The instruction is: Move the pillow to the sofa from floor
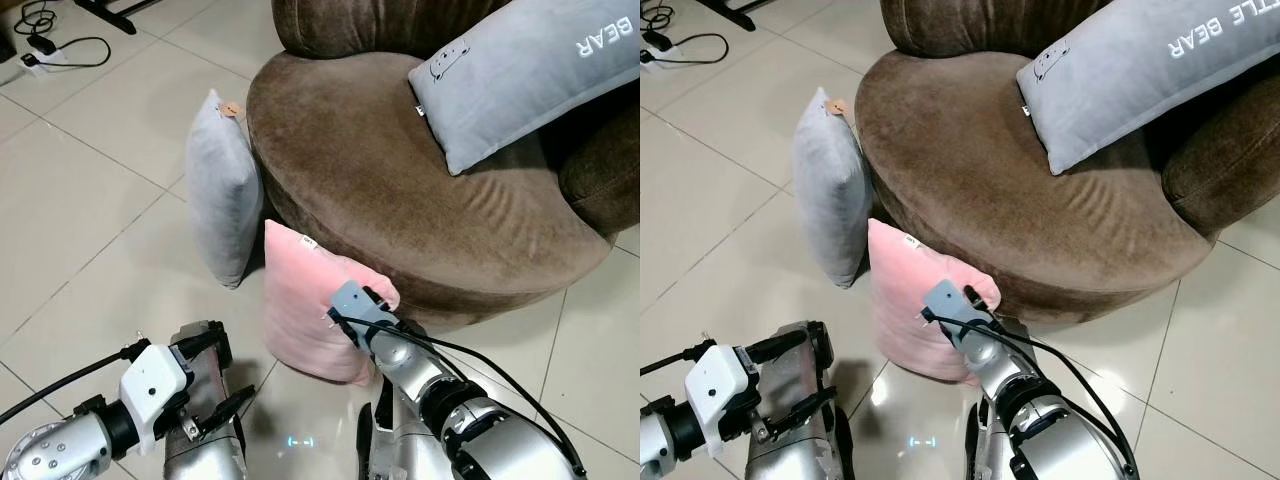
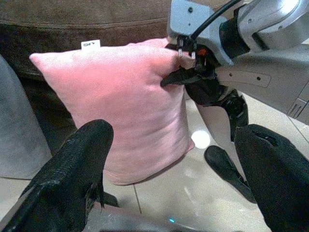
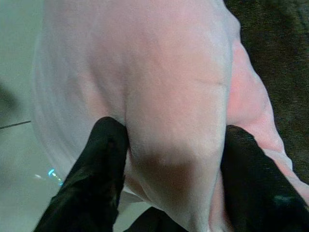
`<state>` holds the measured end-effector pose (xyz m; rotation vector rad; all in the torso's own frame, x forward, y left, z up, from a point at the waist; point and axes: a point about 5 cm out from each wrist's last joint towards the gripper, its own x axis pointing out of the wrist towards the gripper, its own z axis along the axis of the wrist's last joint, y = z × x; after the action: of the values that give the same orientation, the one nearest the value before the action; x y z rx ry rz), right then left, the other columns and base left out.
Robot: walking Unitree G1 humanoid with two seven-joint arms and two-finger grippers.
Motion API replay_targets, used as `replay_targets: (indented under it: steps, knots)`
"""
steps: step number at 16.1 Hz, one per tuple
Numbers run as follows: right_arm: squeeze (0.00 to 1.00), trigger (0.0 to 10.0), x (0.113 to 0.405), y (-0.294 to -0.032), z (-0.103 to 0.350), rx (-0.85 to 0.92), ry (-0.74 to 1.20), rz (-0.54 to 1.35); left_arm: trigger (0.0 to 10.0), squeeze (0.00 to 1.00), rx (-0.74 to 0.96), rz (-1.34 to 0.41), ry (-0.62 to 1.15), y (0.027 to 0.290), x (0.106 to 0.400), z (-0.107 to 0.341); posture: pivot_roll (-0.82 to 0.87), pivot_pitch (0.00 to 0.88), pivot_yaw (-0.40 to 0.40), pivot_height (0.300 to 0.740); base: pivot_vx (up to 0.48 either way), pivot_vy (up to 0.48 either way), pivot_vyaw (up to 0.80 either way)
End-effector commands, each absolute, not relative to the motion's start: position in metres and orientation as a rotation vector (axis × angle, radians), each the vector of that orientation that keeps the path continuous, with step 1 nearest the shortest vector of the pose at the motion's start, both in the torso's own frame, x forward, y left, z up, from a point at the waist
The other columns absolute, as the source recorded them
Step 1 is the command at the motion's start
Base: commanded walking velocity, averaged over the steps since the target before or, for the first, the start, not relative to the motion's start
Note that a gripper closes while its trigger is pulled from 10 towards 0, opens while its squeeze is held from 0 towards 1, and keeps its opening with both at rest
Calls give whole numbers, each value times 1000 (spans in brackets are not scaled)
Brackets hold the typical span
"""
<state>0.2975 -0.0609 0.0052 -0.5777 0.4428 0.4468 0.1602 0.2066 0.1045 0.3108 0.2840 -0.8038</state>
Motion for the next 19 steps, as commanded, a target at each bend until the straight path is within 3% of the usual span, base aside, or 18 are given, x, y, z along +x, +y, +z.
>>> replay_targets:
  steps: [1, 13, 19]
  knots:
    - [0, 0, 290, -63, -4, -580, 484, 452, 10000, 0, 303, -815, 297, 205, 157, 106, 164, 291, -78, 495, 0, 0, 0]
    - [0, 0, 288, -61, -5, -561, 493, 498, 10000, 0, 298, -772, 269, 200, 159, 114, 181, 258, -116, 495, 0, 0, 0]
    - [0, 0, 276, -52, -5, -271, 448, 635, 10000, 0, 263, -640, 237, 198, 155, 124, 186, 135, -151, 495, 0, 0, 0]
